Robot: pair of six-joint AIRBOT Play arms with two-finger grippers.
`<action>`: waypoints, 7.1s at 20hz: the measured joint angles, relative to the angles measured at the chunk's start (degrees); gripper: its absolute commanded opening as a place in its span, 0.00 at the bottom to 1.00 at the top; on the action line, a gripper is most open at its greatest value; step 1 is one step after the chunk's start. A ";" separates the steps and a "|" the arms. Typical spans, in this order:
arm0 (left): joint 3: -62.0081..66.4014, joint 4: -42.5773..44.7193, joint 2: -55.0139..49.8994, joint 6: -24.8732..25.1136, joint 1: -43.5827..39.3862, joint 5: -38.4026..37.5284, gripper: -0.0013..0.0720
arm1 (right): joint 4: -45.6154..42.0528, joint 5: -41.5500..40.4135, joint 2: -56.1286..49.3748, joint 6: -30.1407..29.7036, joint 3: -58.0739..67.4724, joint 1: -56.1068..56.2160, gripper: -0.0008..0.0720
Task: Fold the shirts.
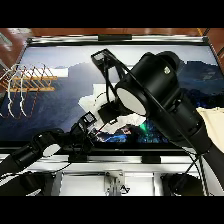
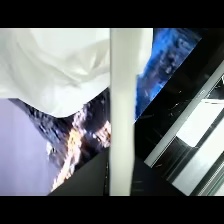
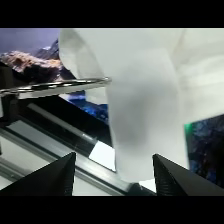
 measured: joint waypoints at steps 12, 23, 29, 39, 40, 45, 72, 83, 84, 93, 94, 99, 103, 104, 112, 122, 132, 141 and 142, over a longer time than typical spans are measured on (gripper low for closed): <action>0.26 0.11 1.81 1.95 0.00 -4.07 0.08 | 0.76 -5.99 5.27 -23.93 0.07 -37.59 0.71; 0.48 3.89 1.92 6.40 0.00 -5.60 0.08 | 21.99 -4.81 -0.87 -79.34 -0.26 -38.80 0.91; 0.57 4.72 1.92 6.97 0.00 -5.25 0.08 | 23.08 -3.48 -1.55 -82.66 -5.88 -36.48 0.91; 0.55 7.23 5.03 10.60 0.09 -0.87 0.14 | 13.77 -4.42 -1.53 -86.14 -10.78 -36.02 0.13; 0.55 8.17 5.22 10.62 0.09 -0.79 0.30 | 13.75 -4.35 -1.51 -85.68 -10.86 -36.02 0.13; 0.92 16.26 6.43 10.84 1.03 2.95 0.76 | 14.36 -3.82 -0.50 -84.15 -11.04 -35.89 0.13; 2.82 -30.67 -3.89 -17.03 24.37 16.76 0.76 | 21.07 -1.97 15.63 -65.66 -11.02 -35.56 0.13; 14.05 -49.11 -20.04 -0.68 18.14 23.67 0.75 | 21.38 -1.90 16.35 -63.36 -11.02 -35.56 0.13; 15.10 -50.21 -21.20 -0.33 17.90 24.09 0.74 | 21.38 -1.88 16.35 -63.28 -11.02 -35.56 0.13; 23.34 -58.03 -26.23 0.39 14.38 27.98 0.09 | 21.18 -1.84 16.35 -62.88 -11.02 -35.56 0.13; 23.78 -59.01 -26.51 0.48 14.16 28.22 0.09 | 21.03 -1.84 16.35 -62.69 -11.02 -35.56 0.13; 24.65 -61.33 -27.17 1.42 15.54 28.28 0.08 | 20.24 -1.88 16.35 -62.18 -11.02 -35.56 0.13; 24.83 -61.75 -26.56 6.34 19.67 24.09 0.08 | 18.53 -1.92 16.35 -61.31 -11.02 -35.56 0.13; 24.83 -61.75 -26.14 7.61 20.90 23.02 0.08 | 17.86 -2.05 16.35 -60.78 -11.02 -35.56 0.13; 25.51 -61.66 -20.26 12.48 32.33 19.02 0.08 | 16.87 -4.48 16.35 -58.18 -11.02 -35.56 0.13; 31.91 -61.57 -18.40 13.75 35.98 18.32 0.08 | 20.74 -4.20 15.08 -59.01 -11.02 -35.54 0.13; 35.69 -61.53 -17.35 19.39 37.35 14.47 0.08 | 19.69 -4.33 14.69 -60.15 -11.02 -35.52 0.13; 37.00 -59.06 -14.62 25.18 36.83 10.93 0.08 | 18.91 -6.21 13.33 -58.75 -11.08 -35.45 0.13; 37.44 -58.97 -13.84 26.25 36.74 10.82 0.08 | 18.95 -6.05 12.87 -58.38 -11.10 -35.45 0.13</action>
